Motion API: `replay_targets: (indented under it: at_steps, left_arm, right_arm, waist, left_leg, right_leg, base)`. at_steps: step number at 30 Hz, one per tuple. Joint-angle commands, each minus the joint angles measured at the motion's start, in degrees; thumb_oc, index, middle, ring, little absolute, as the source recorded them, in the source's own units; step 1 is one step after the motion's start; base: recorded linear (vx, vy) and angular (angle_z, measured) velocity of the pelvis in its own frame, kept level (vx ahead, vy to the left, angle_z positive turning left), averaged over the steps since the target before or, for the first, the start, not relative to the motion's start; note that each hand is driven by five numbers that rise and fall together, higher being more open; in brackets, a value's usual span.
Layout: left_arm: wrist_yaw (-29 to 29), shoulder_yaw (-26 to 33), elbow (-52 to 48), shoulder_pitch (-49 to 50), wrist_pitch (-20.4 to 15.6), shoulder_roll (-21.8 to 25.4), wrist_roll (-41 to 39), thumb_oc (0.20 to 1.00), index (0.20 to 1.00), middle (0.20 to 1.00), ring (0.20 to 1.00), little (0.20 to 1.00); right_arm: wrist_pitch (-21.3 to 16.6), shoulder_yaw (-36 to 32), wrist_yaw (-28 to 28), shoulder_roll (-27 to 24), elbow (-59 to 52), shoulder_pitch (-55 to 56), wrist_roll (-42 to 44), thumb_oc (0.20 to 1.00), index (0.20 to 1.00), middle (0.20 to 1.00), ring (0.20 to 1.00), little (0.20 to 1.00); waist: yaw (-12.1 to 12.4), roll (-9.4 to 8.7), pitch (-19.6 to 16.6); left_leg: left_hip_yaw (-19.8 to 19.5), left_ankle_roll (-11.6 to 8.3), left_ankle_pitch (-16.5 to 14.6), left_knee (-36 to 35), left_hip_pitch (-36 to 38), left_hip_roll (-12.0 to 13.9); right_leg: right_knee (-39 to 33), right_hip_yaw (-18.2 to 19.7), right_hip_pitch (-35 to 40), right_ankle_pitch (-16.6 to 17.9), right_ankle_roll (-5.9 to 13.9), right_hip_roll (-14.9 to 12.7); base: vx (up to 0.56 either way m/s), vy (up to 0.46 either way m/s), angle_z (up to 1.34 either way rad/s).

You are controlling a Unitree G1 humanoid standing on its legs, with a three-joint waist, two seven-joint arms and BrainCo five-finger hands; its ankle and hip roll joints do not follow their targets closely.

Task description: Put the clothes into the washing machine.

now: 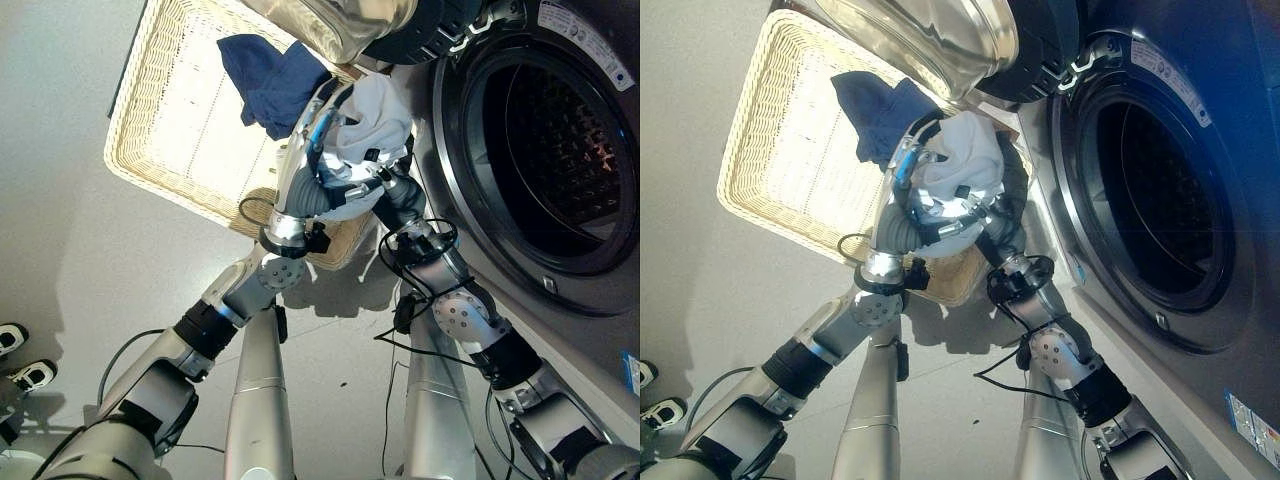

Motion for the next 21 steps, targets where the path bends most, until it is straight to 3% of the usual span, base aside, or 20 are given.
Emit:
replay_targets:
  at_steps: [1, 5, 13, 17, 18, 21]
  left_arm:
    - [7.13, 1.48, -5.91, -0.09, 0.39, 0.10, 4.52, 1.000, 1.000, 1.000, 1.000, 1.000]
    - [8.68, 2.98, -5.83, 0.09, 0.98, -0.59, 4.81, 1.000, 1.000, 1.000, 1.000, 1.000]
    - [7.64, 5.98, -2.56, 1.28, -4.31, -1.80, -6.17, 1.000, 1.000, 1.000, 1.000, 1.000]
    - [8.07, 6.26, -2.22, 1.37, -4.49, -1.89, -6.83, 1.000, 1.000, 1.000, 1.000, 1.000]
    - [10.53, 9.06, -0.02, 2.48, -5.15, -2.12, -10.13, 1.000, 1.000, 1.000, 1.000, 1.000]
    - [11.07, 10.34, 1.00, 2.87, -5.30, -1.97, -12.12, 1.000, 1.000, 1.000, 1.000, 1.000]
  right_arm:
    - [-3.15, -0.85, 1.15, 4.21, -11.28, -2.60, -0.17, 0.200, 0.200, 0.200, 0.200, 0.200]
    - [-2.88, -1.30, -0.22, 4.70, -11.42, -3.08, -0.23, 0.200, 0.200, 0.200, 0.200, 0.200]
    - [-4.09, -3.95, 0.83, 5.62, -9.51, -2.82, 5.77, 0.200, 0.200, 0.200, 0.200, 0.200]
    - [-4.44, -4.20, 1.15, 5.67, -9.21, -2.78, 6.44, 0.200, 0.200, 0.200, 0.200, 0.200]
    - [-6.50, -7.00, 1.80, 6.13, -8.67, -2.55, 9.09, 0.200, 0.200, 0.200, 0.200, 0.200]
    - [-7.80, -8.31, 1.92, 6.08, -8.80, -2.39, 9.57, 0.200, 0.200, 0.200, 0.200, 0.200]
  waist:
    - [1.15, -0.95, -0.10]
    - [1.42, -1.00, -0.10]
    - [1.36, -0.77, -0.10]
    - [1.35, -0.73, -0.10]
    - [1.35, -0.57, -0.10]
    - [1.25, -0.61, -0.10]
  left_leg:
    - [0.05, 6.97, 0.88, 0.63, -1.88, -6.27]
    - [-0.09, 6.85, 0.95, 0.66, -1.88, -6.26]
    - [0.17, 6.70, 1.22, 0.72, -1.78, -6.04]
    - [0.16, 6.71, 1.22, 0.74, -1.80, -6.05]
    - [0.05, 6.61, 1.26, 0.67, -1.74, -6.05]
    - [0.04, 6.52, 1.31, 0.65, -1.70, -5.95]
  right_leg:
    - [-5.27, -3.76, 2.03, 6.71, 3.41, 3.00]
    - [-5.18, -4.06, 2.14, 6.72, 3.39, 2.86]
    - [-4.84, -3.66, 2.10, 6.69, 3.33, 2.95]
    - [-4.77, -3.63, 2.03, 6.68, 3.33, 2.95]
    - [-4.81, -3.51, 2.05, 6.72, 3.37, 2.86]
    - [-4.71, -3.43, 2.02, 6.71, 3.38, 2.90]
  base:
    - [0.00, 0.000, 0.00]
    - [0.00, -0.008, 0.00]
    - [0.00, 0.000, 0.00]
    - [0.00, 0.000, 0.00]
    - [0.00, 0.000, 0.00]
    - [0.00, 0.000, 0.00]
